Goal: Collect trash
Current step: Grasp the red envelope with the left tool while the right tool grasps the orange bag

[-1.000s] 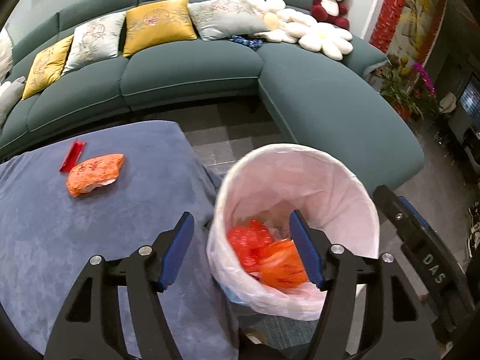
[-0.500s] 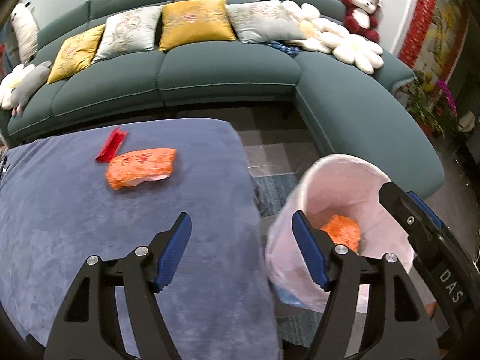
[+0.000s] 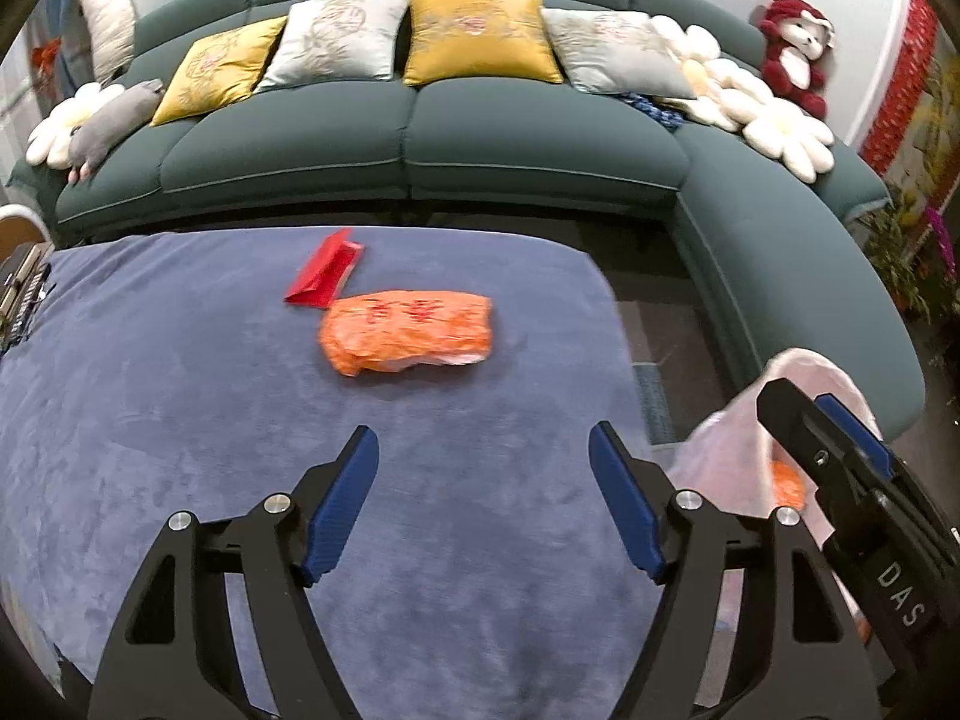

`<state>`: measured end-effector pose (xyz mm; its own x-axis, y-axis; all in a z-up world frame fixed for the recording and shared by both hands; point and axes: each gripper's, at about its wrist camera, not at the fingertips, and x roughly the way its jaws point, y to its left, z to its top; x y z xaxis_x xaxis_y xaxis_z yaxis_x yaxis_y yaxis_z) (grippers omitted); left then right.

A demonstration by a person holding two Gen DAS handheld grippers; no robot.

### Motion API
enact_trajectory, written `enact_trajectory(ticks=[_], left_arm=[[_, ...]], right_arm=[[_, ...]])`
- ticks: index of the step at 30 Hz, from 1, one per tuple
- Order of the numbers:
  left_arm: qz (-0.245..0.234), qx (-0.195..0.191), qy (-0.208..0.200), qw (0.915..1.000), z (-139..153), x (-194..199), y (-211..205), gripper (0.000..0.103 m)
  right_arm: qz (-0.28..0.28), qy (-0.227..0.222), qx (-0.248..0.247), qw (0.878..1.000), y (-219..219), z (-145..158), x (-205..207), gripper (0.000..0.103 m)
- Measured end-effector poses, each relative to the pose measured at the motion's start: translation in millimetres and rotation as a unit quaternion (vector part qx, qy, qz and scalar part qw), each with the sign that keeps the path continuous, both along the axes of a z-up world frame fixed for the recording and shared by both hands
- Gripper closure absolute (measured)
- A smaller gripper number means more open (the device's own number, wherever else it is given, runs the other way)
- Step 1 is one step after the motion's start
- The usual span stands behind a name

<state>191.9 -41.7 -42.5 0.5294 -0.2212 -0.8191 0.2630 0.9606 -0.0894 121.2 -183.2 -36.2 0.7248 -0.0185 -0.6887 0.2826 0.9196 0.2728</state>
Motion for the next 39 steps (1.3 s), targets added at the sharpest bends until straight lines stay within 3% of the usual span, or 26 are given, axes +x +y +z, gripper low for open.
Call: enact_trajectory(ticks=[6,17,29,32,37,39], left_arm=[[0.026,0.016,0.001,0.9995,-13,32,38,0.033],[0.048,0.054,-0.001,0.9974,-45,110,87,0.024],[0.055,0.048,0.035,0.9968,-93,206,92,0.02],[0.045,0.077,0.042,0.9951,-113,221,83,0.02],[0.035,0.087,0.064,0.9936,-135,231,80,0.045],[0.038,0.071,0.063,0.9948,-134,229,82,0.058]], right_arm=[[0.024,0.02,0.006,1.0,28,-19,36,0.041],[0.041,0.072,0.054,0.995,61,-81,122,0.03],[0.049,0.122,0.051,0.99,73,-136,190,0.028],[0.05,0.129,0.058,0.989,74,-145,197,0.028],[0.052,0.119,0.049,0.99,78,-149,197,0.027],[0.056,0.117,0.047,0.99,80,-149,196,0.034]])
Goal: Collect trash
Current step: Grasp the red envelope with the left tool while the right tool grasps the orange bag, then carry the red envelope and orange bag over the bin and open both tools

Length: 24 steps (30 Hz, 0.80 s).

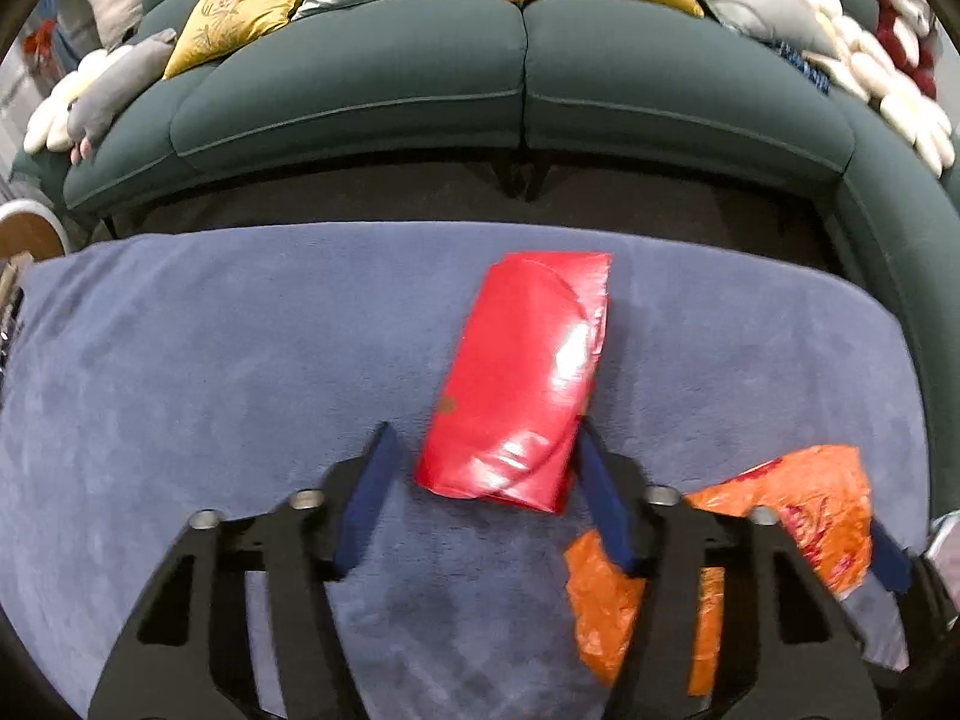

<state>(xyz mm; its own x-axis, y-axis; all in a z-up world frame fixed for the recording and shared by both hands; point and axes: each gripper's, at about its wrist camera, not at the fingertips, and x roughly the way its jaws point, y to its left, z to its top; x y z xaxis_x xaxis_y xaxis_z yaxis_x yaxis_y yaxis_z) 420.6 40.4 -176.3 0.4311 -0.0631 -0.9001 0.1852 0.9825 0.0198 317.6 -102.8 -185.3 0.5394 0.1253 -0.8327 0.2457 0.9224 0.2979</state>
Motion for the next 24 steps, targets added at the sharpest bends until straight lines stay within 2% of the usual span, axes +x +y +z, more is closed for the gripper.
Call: enact_trajectory(ticks=[2,3,4,5,6,7,12,19,24], left_arm=[[-0.002,0.004,-0.002,1.0,2,-3,-1,0.066],[-0.009,0.002,-0.001,1.0,3,-8,-3,0.075],[-0.013,0.006,-0.007,0.9999,5,-12,-4,0.088],[-0.018,0.015,-0.013,0.9996,6,-15,-5,0.097],[-0.028,0.021,-0.013,0.9993,8,-20,-8,0.099],[-0.033,0.019,-0.01,0.9992,10,-24,-9,0.101],[-0.033,0.002,-0.006,0.9994,24,-47,-7,0.103],[-0.046,-0.028,-0.024,0.9983,64,-91,-11,0.103],[-0.071,-0.05,-0.042,0.9954,100,-127,-34,0.103]], right_arm=[[0.005,0.001,0.007,1.0,1,1,-1,0.044],[0.005,0.001,0.008,1.0,2,1,-3,0.055],[0.007,-0.001,0.014,1.0,3,3,-5,0.06],[0.009,0.0,0.019,1.0,3,3,-6,0.066],[0.008,-0.001,0.021,1.0,4,5,-10,0.077],[0.008,-0.003,0.022,1.0,5,7,-13,0.078],[0.008,-0.022,0.02,1.0,6,30,-36,0.089],[-0.007,-0.056,0.003,0.998,-15,73,-82,0.09],[-0.038,-0.085,-0.004,0.996,-42,105,-116,0.09]])
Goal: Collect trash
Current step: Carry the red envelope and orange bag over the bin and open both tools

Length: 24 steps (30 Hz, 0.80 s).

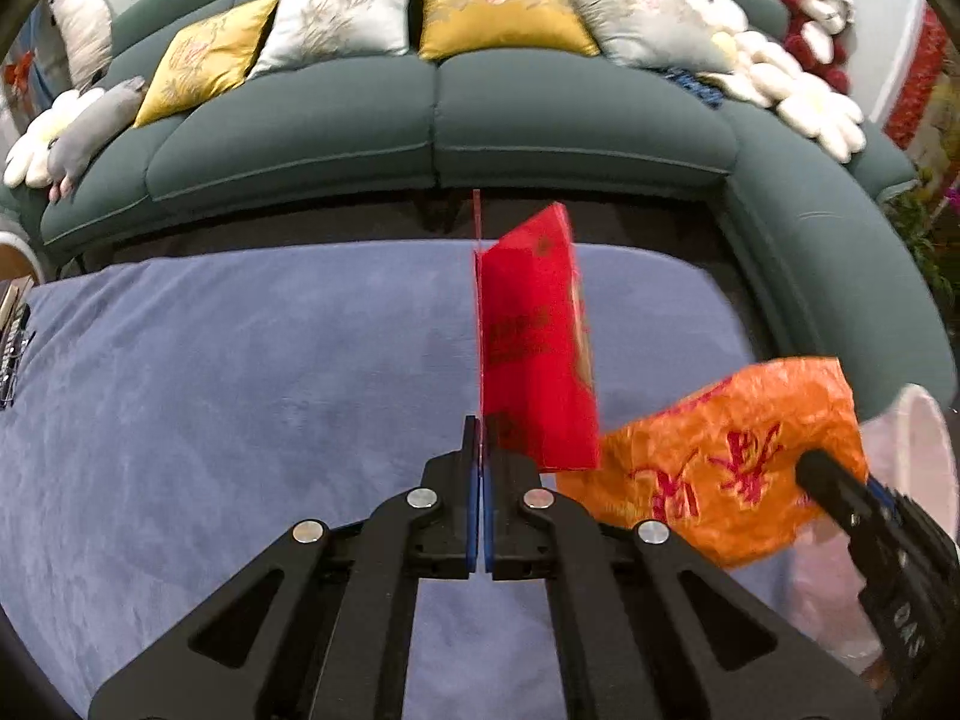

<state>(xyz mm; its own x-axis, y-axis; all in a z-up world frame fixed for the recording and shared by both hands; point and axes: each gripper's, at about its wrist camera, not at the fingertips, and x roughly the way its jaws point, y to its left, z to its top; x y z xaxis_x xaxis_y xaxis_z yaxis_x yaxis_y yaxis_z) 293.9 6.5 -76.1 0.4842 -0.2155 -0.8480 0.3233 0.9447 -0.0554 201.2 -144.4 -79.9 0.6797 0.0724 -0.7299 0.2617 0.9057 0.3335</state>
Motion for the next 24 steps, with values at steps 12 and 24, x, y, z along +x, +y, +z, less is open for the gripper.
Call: enact_trajectory(ticks=[12,24], left_arm=[[-0.086,-0.046,-0.023,0.9949,63,-96,-94,0.103],[-0.201,-0.045,0.011,0.9785,51,-183,-213,0.101]], right_arm=[[-0.087,-0.063,-0.055,0.993,-87,75,-101,0.09],[-0.18,-0.041,-0.1,0.978,-180,72,-191,0.09]])
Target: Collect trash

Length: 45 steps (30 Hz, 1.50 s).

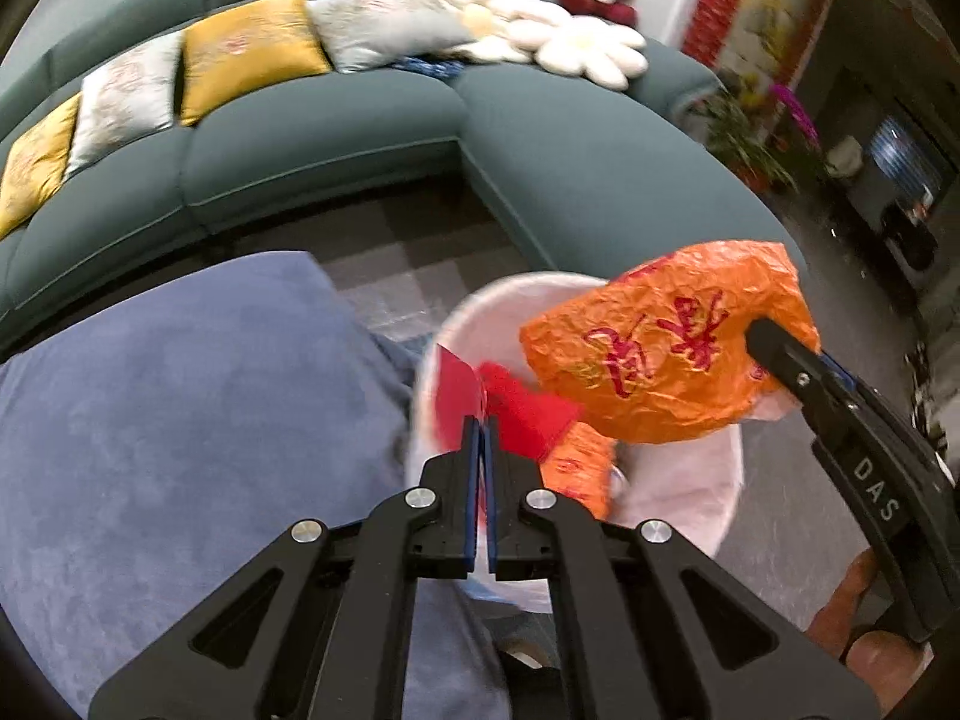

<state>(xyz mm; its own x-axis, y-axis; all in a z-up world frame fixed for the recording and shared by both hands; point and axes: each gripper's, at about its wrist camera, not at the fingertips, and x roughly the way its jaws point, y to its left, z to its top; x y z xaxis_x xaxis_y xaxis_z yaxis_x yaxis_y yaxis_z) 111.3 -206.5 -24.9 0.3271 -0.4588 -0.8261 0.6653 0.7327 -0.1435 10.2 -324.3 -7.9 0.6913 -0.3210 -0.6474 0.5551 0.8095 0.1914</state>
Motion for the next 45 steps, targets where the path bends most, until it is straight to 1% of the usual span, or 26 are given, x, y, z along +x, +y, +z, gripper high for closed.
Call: enact_trajectory(ticks=[3,5,7,9,11,12,13,15,17,19,21,24,31,33,35,36,39,43,45], left_arm=[[-0.019,0.016,-0.005,0.9997,-8,-9,-20,0.101],[-0.028,0.02,0.005,0.9994,-15,-11,-29,0.101],[-0.031,0.021,0.006,0.9993,-19,-12,-33,0.101],[-0.031,0.023,0.01,0.9992,-23,-11,-36,0.098],[-0.015,0.032,0.001,0.9994,-24,-6,-35,0.076],[-0.005,0.033,-0.006,0.9994,-23,-4,-32,0.047],[0.012,0.031,-0.02,0.9993,-20,-1,-28,0.036],[0.035,0.02,-0.037,0.9985,-15,3,-19,0.035],[0.04,0.025,-0.032,0.9984,-14,7,-16,0.034],[0.051,0.031,-0.042,0.9973,-12,8,-12,0.034],[0.055,0.034,-0.053,0.9965,-10,5,-11,0.033],[0.056,0.039,-0.061,0.9959,-8,0,-6,0.027],[0.056,0.044,-0.069,0.995,-5,-18,5,0.027],[0.057,0.045,-0.07,0.9949,-4,-22,8,0.027],[0.058,0.047,-0.072,0.9946,-3,-26,12,0.026],[0.06,0.049,-0.073,0.9943,-3,-27,14,0.026],[0.066,0.059,-0.08,0.9929,-1,-34,19,0.02],[0.075,0.065,-0.074,0.9923,-1,-41,28,0.02],[0.075,0.069,-0.072,0.9921,-1,-43,31,0.019]], right_arm=[[-0.011,0.005,0.001,1.0,-12,-7,-8,0.09],[-0.015,0.007,0.006,1.0,-18,-12,-11,0.09],[-0.015,0.009,0.01,1.0,-22,-17,-12,0.09],[-0.013,0.012,0.013,1.0,-24,-21,-12,0.087],[-0.012,0.012,0.015,1.0,-23,-21,-14,0.085],[-0.011,0.01,0.015,1.0,-23,-21,-15,0.083],[-0.008,0.007,0.011,1.0,-22,-19,-15,0.081],[-0.008,0.006,0.005,1.0,-20,-17,-15,0.068],[-0.005,0.002,0.005,1.0,-20,-14,-15,0.066],[-0.002,0.003,0.005,1.0,-19,-12,-15,0.065],[0.002,0.005,0.006,1.0,-16,-11,-16,0.059],[0.012,0.01,0.004,1.0,-9,-8,-17,0.058],[0.036,0.028,-0.001,0.999,10,-5,-24,0.056],[0.041,0.031,-0.001,0.999,16,-3,-28,0.051],[0.044,0.037,-0.003,0.998,20,-1,-30,0.05],[0.043,0.041,-0.006,0.998,23,0,-33,0.048],[0.046,0.051,-0.006,0.998,30,3,-37,0.045],[0.056,0.066,-0.002,0.996,38,6,-41,0.041],[0.06,0.073,-0.006,0.995,42,7,-44,0.036]])
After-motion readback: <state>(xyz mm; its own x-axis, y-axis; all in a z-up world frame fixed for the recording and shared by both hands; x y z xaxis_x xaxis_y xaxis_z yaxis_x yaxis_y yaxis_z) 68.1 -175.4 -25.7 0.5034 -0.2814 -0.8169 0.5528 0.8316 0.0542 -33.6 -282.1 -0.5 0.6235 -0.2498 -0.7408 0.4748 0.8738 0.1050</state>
